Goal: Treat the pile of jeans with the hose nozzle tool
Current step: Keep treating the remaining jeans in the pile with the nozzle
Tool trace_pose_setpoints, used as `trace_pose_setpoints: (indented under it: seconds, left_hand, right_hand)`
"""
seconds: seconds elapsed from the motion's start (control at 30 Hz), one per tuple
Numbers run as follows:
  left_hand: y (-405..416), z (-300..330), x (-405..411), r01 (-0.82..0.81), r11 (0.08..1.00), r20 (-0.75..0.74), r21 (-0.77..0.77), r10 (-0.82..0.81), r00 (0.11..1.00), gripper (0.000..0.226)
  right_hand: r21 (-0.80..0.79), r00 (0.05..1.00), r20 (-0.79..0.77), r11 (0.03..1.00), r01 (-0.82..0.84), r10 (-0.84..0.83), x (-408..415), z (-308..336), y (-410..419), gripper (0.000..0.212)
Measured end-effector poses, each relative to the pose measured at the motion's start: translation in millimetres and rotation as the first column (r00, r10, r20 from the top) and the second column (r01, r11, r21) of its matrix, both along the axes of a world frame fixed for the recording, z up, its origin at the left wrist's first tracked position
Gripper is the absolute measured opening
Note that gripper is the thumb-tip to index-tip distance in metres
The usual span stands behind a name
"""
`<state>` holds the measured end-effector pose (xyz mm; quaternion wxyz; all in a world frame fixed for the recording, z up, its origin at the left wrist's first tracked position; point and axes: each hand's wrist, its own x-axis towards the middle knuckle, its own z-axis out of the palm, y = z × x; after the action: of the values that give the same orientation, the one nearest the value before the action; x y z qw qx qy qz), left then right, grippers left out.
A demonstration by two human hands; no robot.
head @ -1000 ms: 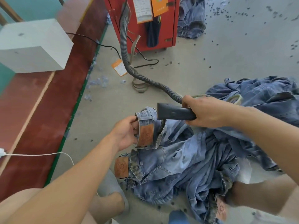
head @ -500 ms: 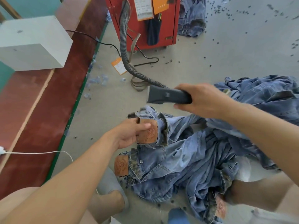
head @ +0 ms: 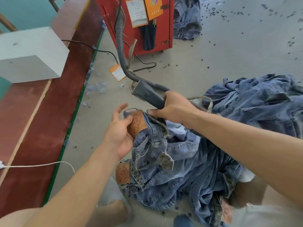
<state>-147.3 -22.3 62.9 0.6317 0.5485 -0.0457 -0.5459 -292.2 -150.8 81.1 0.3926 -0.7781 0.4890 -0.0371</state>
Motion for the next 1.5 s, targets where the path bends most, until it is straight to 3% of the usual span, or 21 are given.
trace_pose_setpoints:
  seconds: [0.13,0.2,0.27,0.3,0.33,0.4,0.43,0.5,0.57,0.6,0.73,0.87,1.0,1.07,1.23,1.4,1.5]
  left_hand:
    - [10,-3,-2,0.134,0.971,-0.049,0.198,-0.127,0.991,0.024]
    - [14,-8,3,0.222,0.903,0.103,0.366,-0.277,0.955,0.032]
    - [19,-15,8,0.286,0.769,0.328,0.572,-0.534,0.779,0.062]
    - [21,-18,7,0.311,0.705,0.374,0.637,-0.635,0.676,0.073]
    - [24,-21,3,0.345,0.665,0.388,0.662,-0.699,0.601,0.074]
    - [26,-33,-7,0.382,0.677,0.424,0.629,-0.711,0.561,0.050]
    - [26,-37,-12,0.379,0.723,0.448,0.578,-0.669,0.593,0.033]
    - [20,-37,-17,0.343,0.848,0.404,0.403,-0.501,0.765,0.019]
    - [14,-32,-15,0.244,0.952,0.171,0.186,-0.276,0.946,0.021]
    - [12,-31,-13,0.202,0.974,0.068,0.102,-0.210,0.975,0.020]
    - [12,-28,-13,0.109,0.994,-0.102,0.005,-0.108,0.989,0.018]
    - [10,-22,-11,0.070,0.997,-0.110,0.039,-0.065,0.992,0.026]
    - [3,-21,-13,0.042,0.995,-0.136,0.089,-0.029,0.990,0.044]
    - [0,-21,-15,0.038,0.994,-0.127,0.103,-0.025,0.992,0.045]
    - [-7,-23,-9,0.006,0.995,-0.077,0.099,0.002,0.997,0.036]
    - [-10,-22,-2,0.021,0.993,-0.053,0.115,-0.015,0.998,0.029]
    - [-9,-19,-4,0.036,0.991,-0.059,0.130,-0.028,0.998,0.033]
  right_hand:
    - [0.091,0.996,-0.087,0.996,0.008,0.000,7,-12,12,0.033]
    - [0.113,0.995,-0.100,0.993,0.043,-0.032,6,-14,14,0.024]
    - [0.098,0.995,-0.059,0.992,0.083,-0.078,6,-10,12,0.022]
    - [0.086,0.995,-0.031,0.991,0.098,-0.096,5,-7,11,0.023]
    - [0.076,0.995,-0.011,0.992,0.102,-0.101,3,-4,10,0.025]
    - [0.070,0.997,-0.004,0.995,0.075,-0.075,0,-1,8,0.031]
    - [0.076,0.998,-0.007,0.995,0.058,-0.057,-3,0,7,0.033]
    - [0.059,1.000,-0.021,0.998,0.024,-0.023,-9,-3,4,0.033]
    - [-0.011,0.998,-0.066,1.000,-0.010,0.009,-16,-4,-3,0.029]
    - [-0.054,0.995,-0.096,0.998,-0.016,0.010,-21,-4,-7,0.028]
    - [-0.154,0.991,-0.067,0.981,-0.121,0.112,-52,6,-24,0.049]
    - [-0.268,0.908,-0.107,0.867,-0.419,0.406,-95,39,-35,0.039]
    - [-0.180,0.777,-0.286,0.765,-0.618,0.560,-122,44,-23,0.032]
    - [-0.164,0.746,-0.352,0.747,-0.644,0.565,-119,32,-11,0.031]
    - [-0.238,0.786,-0.336,0.761,-0.603,0.518,-103,14,2,0.033]
    - [-0.271,0.858,-0.184,0.814,-0.513,0.480,-112,30,-13,0.037]
    - [-0.256,0.827,-0.203,0.787,-0.561,0.524,-110,36,-10,0.034]
